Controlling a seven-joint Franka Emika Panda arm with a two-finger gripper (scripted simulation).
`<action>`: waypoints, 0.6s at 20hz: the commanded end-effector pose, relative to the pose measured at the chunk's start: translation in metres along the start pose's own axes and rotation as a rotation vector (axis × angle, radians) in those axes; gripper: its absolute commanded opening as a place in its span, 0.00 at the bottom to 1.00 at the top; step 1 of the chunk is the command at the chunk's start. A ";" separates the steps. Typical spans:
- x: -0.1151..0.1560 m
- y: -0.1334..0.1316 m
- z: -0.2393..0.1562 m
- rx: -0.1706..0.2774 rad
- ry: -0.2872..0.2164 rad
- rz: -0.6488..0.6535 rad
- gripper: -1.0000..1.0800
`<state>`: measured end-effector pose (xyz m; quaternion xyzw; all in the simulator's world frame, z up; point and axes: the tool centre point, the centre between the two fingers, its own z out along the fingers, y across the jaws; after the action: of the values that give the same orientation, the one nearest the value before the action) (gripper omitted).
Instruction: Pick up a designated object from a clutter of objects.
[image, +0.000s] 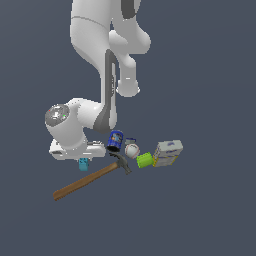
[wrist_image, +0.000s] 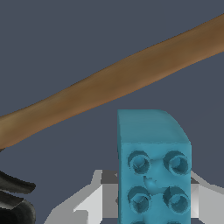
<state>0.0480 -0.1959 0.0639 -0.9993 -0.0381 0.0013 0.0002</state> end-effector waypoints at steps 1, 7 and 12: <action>0.005 -0.021 -0.018 0.000 0.002 -0.001 0.00; 0.017 -0.079 -0.068 -0.001 0.002 -0.001 0.00; 0.028 -0.128 -0.111 -0.002 0.002 -0.001 0.00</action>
<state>0.0646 -0.0810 0.1611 -0.9992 -0.0390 0.0006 -0.0003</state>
